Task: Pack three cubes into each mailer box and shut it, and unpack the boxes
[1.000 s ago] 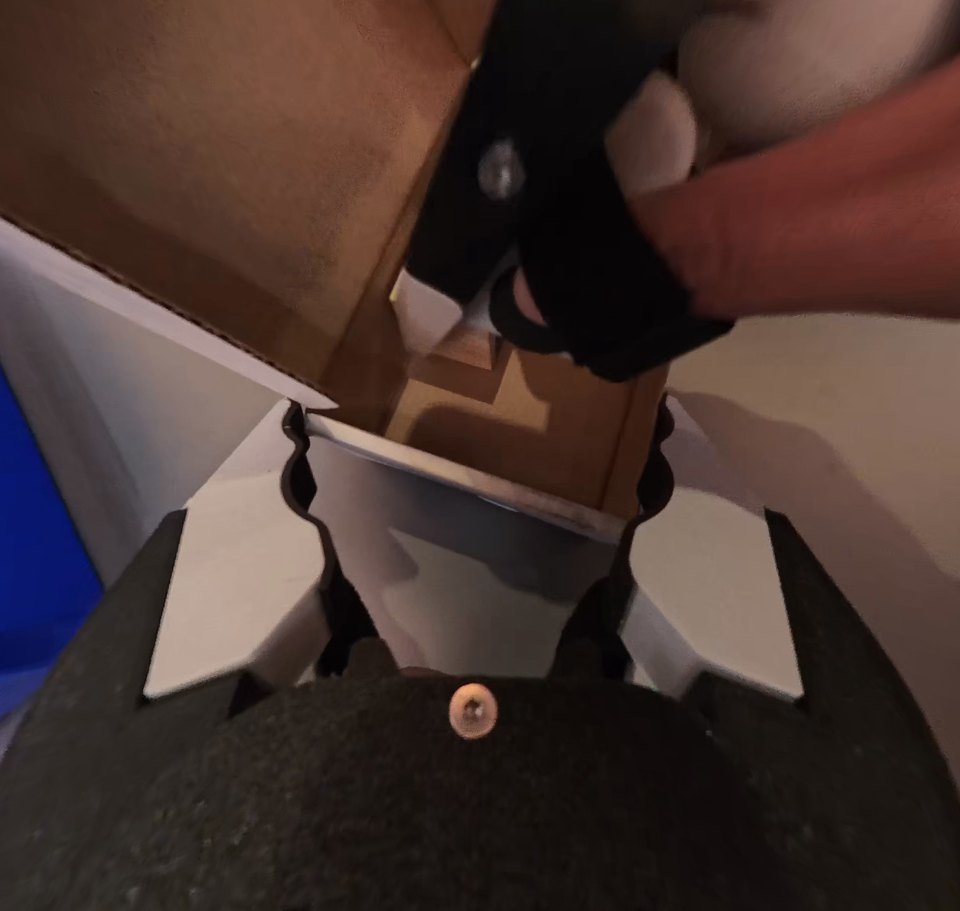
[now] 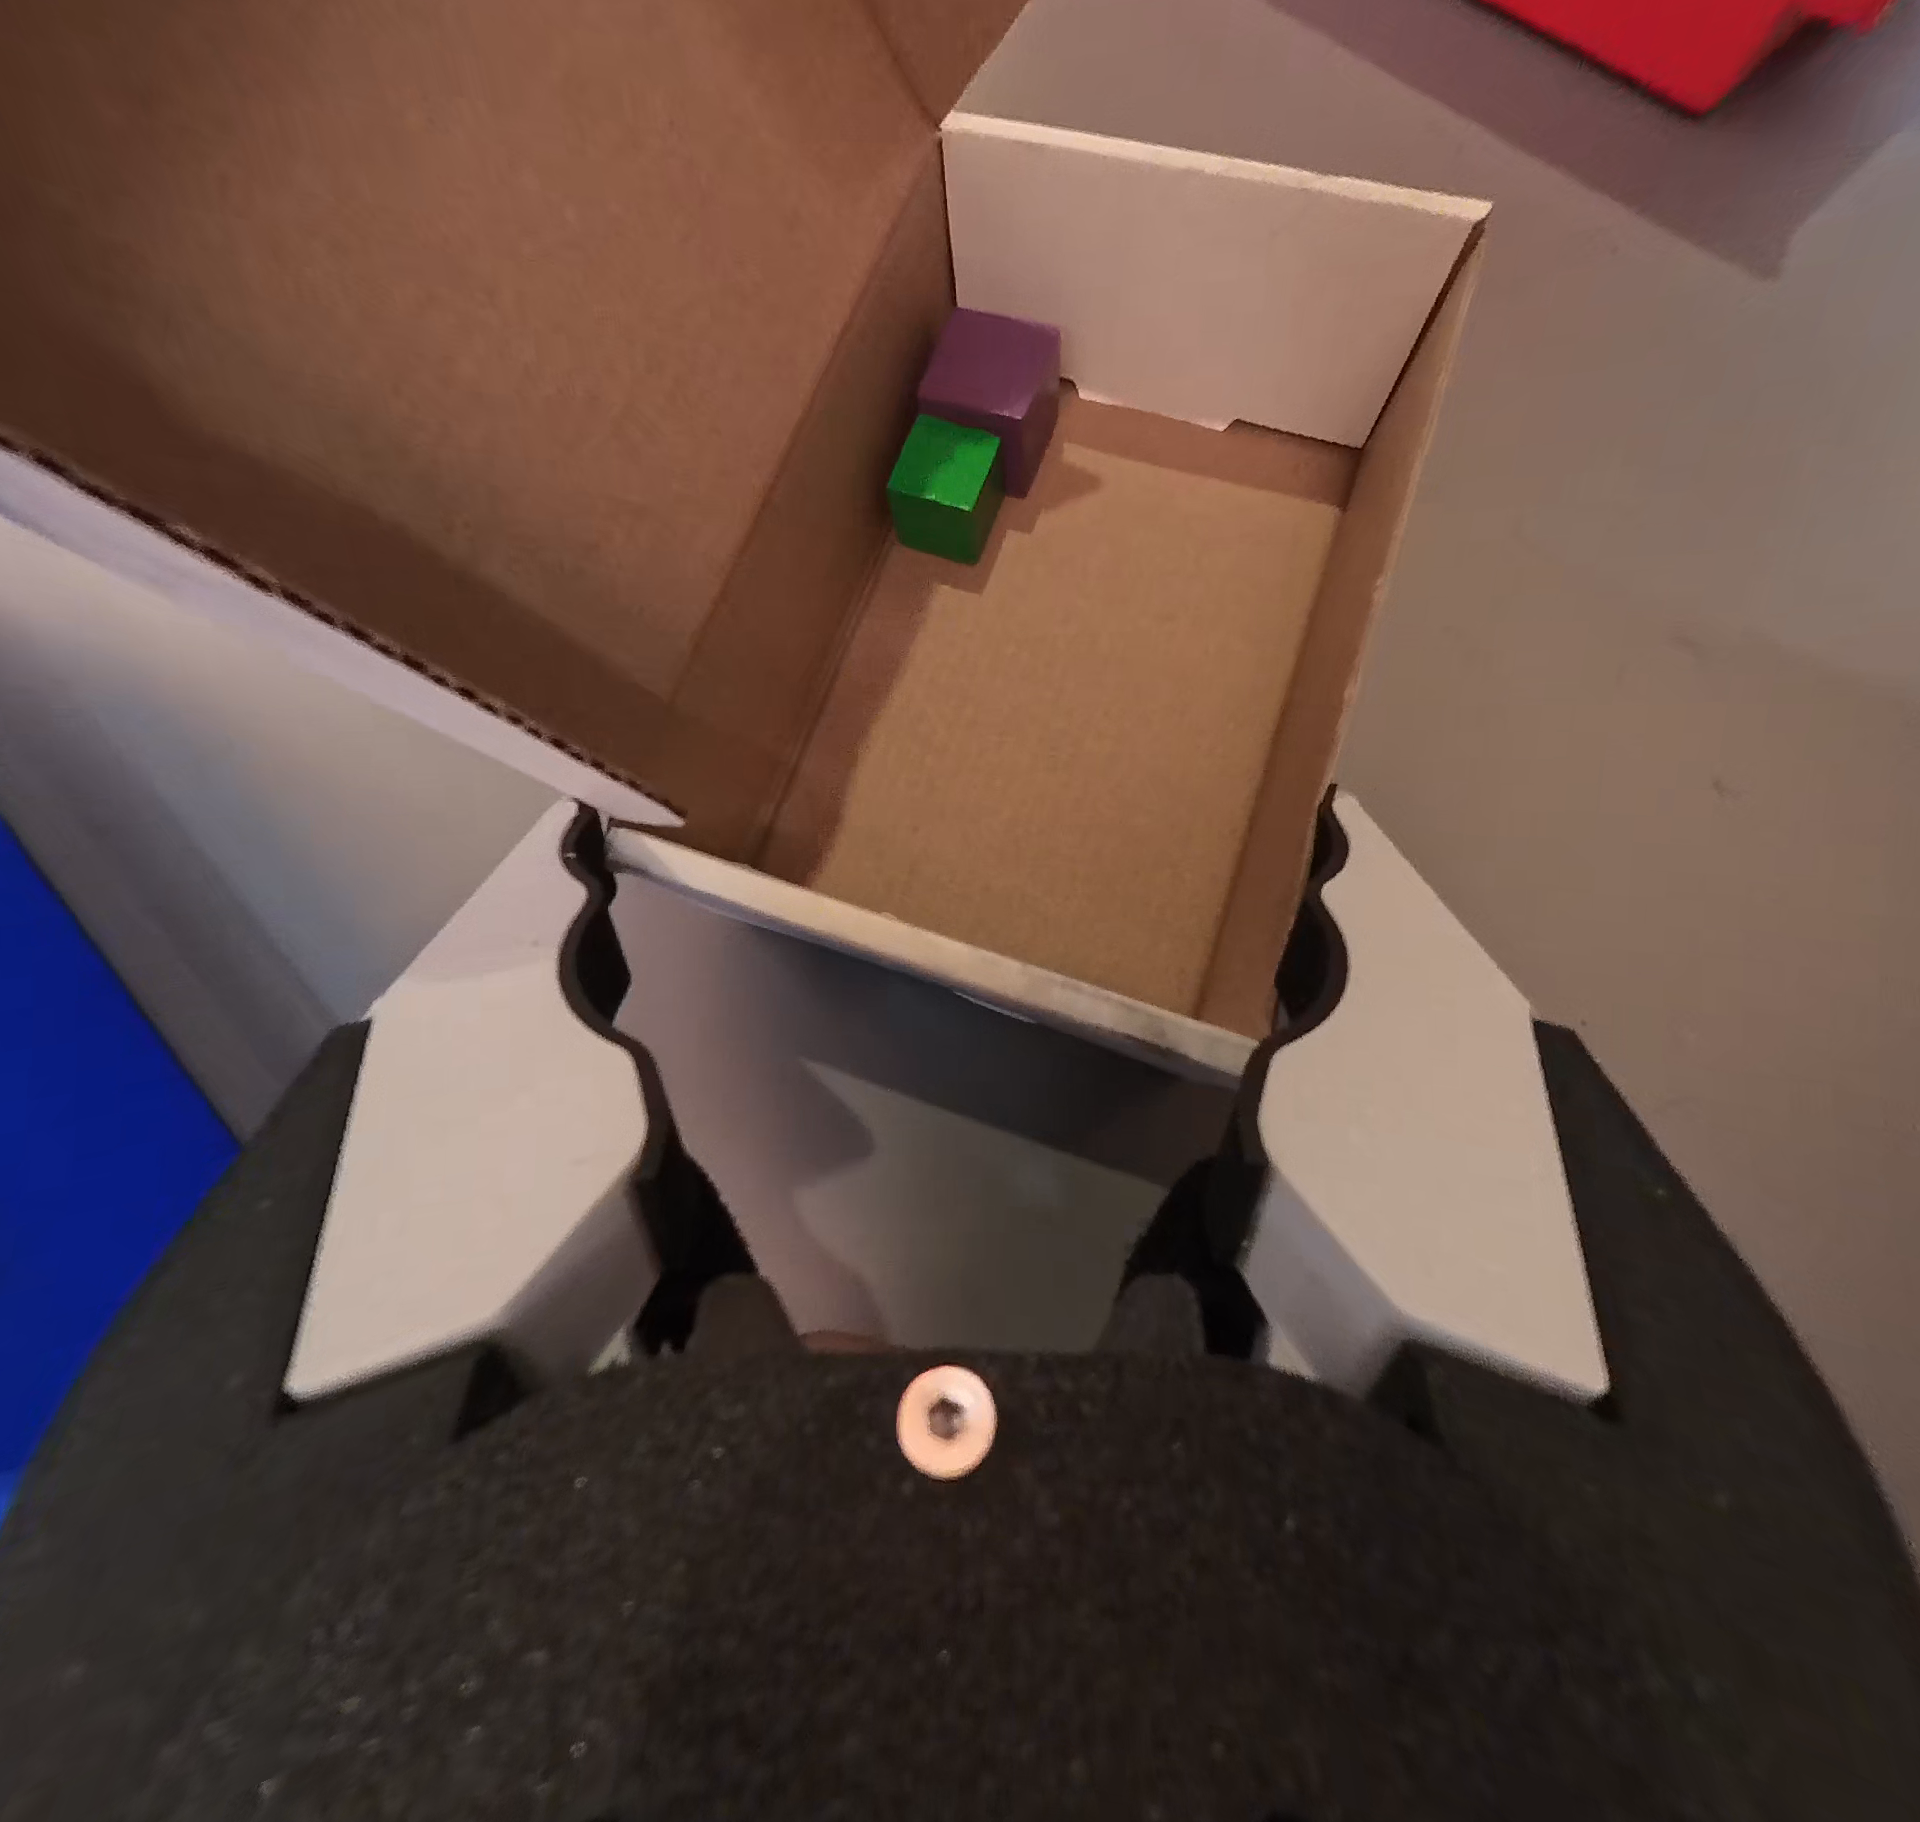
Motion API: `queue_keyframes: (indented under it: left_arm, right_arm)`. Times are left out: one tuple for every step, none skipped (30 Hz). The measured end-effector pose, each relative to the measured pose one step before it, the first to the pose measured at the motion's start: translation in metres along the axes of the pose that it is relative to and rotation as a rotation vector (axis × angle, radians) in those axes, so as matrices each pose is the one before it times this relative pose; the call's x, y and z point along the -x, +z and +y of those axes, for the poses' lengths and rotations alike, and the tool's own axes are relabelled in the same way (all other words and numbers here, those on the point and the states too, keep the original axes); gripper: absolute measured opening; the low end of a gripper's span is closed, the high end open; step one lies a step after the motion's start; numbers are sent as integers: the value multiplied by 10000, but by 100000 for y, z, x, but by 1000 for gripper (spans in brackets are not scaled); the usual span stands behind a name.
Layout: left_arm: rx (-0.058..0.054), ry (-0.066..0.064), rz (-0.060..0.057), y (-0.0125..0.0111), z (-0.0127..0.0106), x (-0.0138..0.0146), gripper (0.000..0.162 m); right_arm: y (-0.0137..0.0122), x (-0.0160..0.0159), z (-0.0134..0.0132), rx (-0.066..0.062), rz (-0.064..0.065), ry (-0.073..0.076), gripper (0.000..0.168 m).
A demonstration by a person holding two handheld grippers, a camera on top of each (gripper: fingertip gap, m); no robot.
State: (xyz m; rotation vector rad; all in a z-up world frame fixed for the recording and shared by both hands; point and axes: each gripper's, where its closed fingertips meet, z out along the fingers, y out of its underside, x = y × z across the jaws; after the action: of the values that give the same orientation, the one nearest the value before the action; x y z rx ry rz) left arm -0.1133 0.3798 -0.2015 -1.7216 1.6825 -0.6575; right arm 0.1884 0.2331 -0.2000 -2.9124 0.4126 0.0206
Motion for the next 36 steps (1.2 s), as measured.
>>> queue_keyframes:
  left_arm:
    - [8, 15, -7, 7, -2, 0, 127]
    - [-7, -4, 6, 11, -18, -32, 127]
    - [-11, -13, 20, 13, -8, -48, 128]
    - [-7, -8, 19, 11, -17, -42, 128]
    - [-8, 6, 13, 11, -18, -34, 127]
    - [-3, 19, 5, 5, -11, -44, 128]
    - [7, 27, 0, -9, 8, -31, 128]
    - [9, 22, 8, -25, 11, -44, 127]
    - [3, 16, 9, -28, 9, -49, 127]
    - [-11, 18, 13, -19, 17, -55, 127]
    - [-13, 15, 2, -17, 0, -41, 127]
    - [-16, 2, -14, -13, -2, 2, 127]
    - [-10, -28, -12, -1, -7, -2, 127]
    - [9, -51, -13, 16, -8, -19, 127]
    - [23, -56, -52, 9, -10, -18, 127]
    - [37, -63, -111, 12, -12, -32, 127]
    - [32, -64, -141, 11, -26, -82, 127]
    - [10, -47, -117, 0, -42, -172, 127]
    - [-10, -24, -47, 24, -54, -256, 127]
    - [7, -14, 30, 33, -44, -309, 127]
    - [25, -14, 8, 3, -20, -205, 127]
    - [27, -22, -42, -10, 4, -60, 127]
    - [6, -23, -45, -31, 23, -40, 127]
    - [19, -43, -28, -46, 54, -16, 127]
    - [53, -87, -21, -68, 79, 3, 127]
    - [55, -89, -20, -64, 76, -11, 127]
    - [56, -49, -33, -56, 64, -6, 127]
    - [54, -33, -37, -60, 63, -19, 127]
    - [42, -5, -32, -49, 55, -37, 127]
    - [32, 6, -28, -58, 42, -42, 127]
    - [24, -9, -14, -42, 36, -53, 127]
    - [13, -16, 1, -38, 42, -58, 127]
    - [2, 1, 4, -39, 20, -58, 127]
    - [-12, 21, 3, -22, 7, -44, 127]
    - [-7, 9, 4, -5, 12, -17, 127]
    - [-16, -5, 14, 4, 3, 20, 127]
  right_arm:
    - [238, 301, 506, 160, 52, -186, 41]
    - [20, -59, 49, -120, 205, -180, 41]
    - [18, -53, -61, -161, 62, 24, 42]
    - [27, -68, -68, -138, -30, 115, 42]
    - [-6, -210, -102, -148, 53, 121, 42]
    - [16, -191, -148, -182, 98, 4, 42]
    - [30, -89, -116, -161, 84, -26, 42]
    - [37, -201, 7, -68, 161, 2, 42]
    - [-23, -283, 181, 50, 252, -54, 48]
    - [-391, -216, 39, -36, 291, -4, 50]
    - [-1062, -55, -218, -187, 286, 65, 51]
    - [-1769, 362, -864, -578, 231, 110, 53]
    - [-2276, 1226, -1497, -950, -63, 102, 54]
    - [-2374, 2237, -1831, -1066, -383, 80, 56]
    - [-1927, 3108, -1868, -1027, -578, 53, 58]
    - [-1086, 3838, -1492, -819, -724, -51, 59]
    - [-54, 4186, -803, -543, -806, -119, 61]
    - [960, 3935, 15, -211, -745, -106, 62]
    - [1650, 2940, 677, 195, -436, -209, 62]
    - [1916, 1482, 856, 360, 65, -263, 61]
    - [1795, 418, 819, 371, 372, -182, 60]
    - [1571, 391, 642, 431, 111, -51, 59]
    - [1337, 358, 405, 379, -83, 117, 58]
    - [1087, 127, 326, 373, -48, 165, 56]
    - [835, -215, 241, 315, 184, 85, 53]
    - [559, -772, 87, 158, 569, -30, 48]
    - [438, -648, 38, 82, 497, -54, 45]
    - [384, -160, 56, 120, 174, 34, 44]
    - [339, 93, -43, 64, 38, 108, 43]
    - [355, 81, 25, 110, 104, 52, 42]
    - [378, -123, 167, 191, 282, -75, 39]
    - [342, -306, 123, 144, 402, -84, 32]
    - [308, -174, 67, 56, 288, -35, 28]
    - [200, -118, -60, -88, 231, 11, 25]
    - [75, -83, -86, -152, 163, -10, 24]
    - [2, 8, -5, -19, 31, -8, 24]
